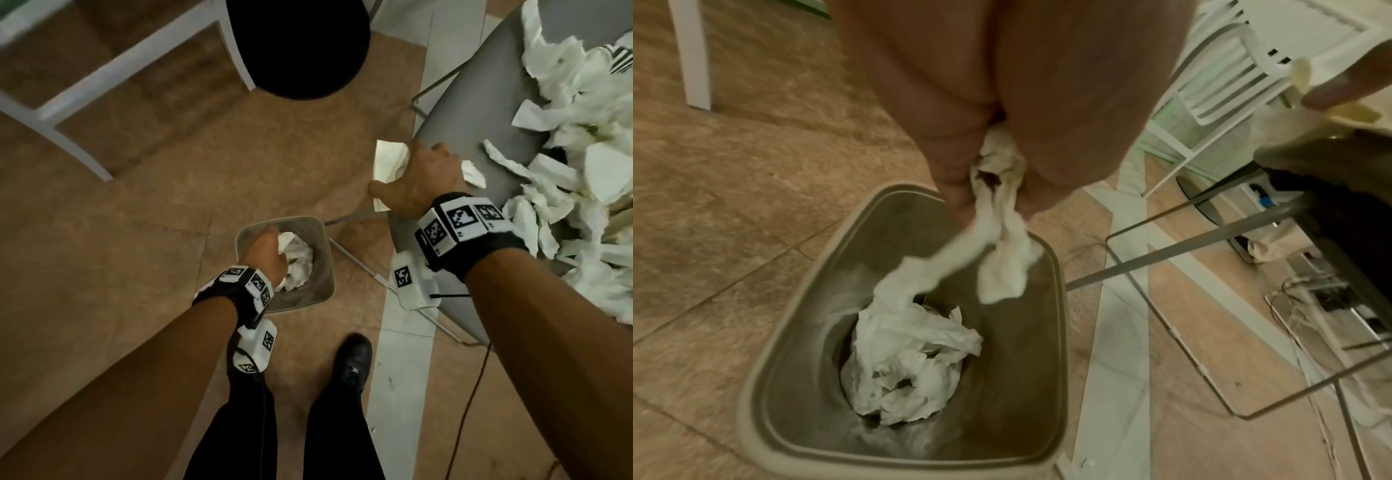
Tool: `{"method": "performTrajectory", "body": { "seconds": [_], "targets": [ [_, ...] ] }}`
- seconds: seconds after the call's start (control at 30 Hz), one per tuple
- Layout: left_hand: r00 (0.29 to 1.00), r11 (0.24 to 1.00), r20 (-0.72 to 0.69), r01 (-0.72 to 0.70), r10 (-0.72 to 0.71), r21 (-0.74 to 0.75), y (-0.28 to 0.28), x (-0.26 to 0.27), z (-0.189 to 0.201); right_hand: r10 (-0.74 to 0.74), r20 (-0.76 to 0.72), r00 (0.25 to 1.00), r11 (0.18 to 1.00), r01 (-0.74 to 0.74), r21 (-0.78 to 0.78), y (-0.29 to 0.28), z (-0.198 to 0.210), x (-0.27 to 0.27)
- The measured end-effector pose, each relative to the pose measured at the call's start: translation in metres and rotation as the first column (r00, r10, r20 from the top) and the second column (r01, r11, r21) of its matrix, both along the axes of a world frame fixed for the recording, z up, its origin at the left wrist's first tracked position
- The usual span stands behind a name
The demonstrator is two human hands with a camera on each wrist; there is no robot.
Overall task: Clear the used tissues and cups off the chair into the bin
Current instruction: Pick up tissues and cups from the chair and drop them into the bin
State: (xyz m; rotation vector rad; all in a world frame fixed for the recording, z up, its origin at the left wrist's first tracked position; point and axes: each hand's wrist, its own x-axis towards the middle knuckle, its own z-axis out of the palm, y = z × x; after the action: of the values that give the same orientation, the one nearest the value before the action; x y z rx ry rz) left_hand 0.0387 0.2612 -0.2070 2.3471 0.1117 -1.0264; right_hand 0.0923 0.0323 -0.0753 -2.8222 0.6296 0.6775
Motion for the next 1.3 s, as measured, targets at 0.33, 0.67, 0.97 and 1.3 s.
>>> {"method": "performTrajectory", "body": {
  "seconds": [0.33,0.67,0.97,1.3],
  "targets": [
    [0.981,0.98,0.034,-0.192,0.193,-0.047,0.0,-0.016,-0.018,-0.207,-0.29,0.934,0.591,0.356,0.724,0.094,-0.08,-0.052],
    [0.966,0.974,-0.138,-0.205,0.217,0.093,0.033,-0.021,-0.062,-0.292,-0.389,0.874,0.554,0.486,0.676,0.096,-0.179,-0.105],
    [0.975,0.997,0.212,-0.074,0.072,0.002,-0.043,0.01,0.066,-0.243,-0.258,0.935,0.53,0.351,0.772,0.034,-0.038,-0.1],
    [0.702,0.825,0.555,0.563,-0.446,-0.049,-0.26,-0.005,0.146,-0.512,0.04,0.858,0.744,0.42,0.52,-0.161,0.063,-0.157]
  ]
}}
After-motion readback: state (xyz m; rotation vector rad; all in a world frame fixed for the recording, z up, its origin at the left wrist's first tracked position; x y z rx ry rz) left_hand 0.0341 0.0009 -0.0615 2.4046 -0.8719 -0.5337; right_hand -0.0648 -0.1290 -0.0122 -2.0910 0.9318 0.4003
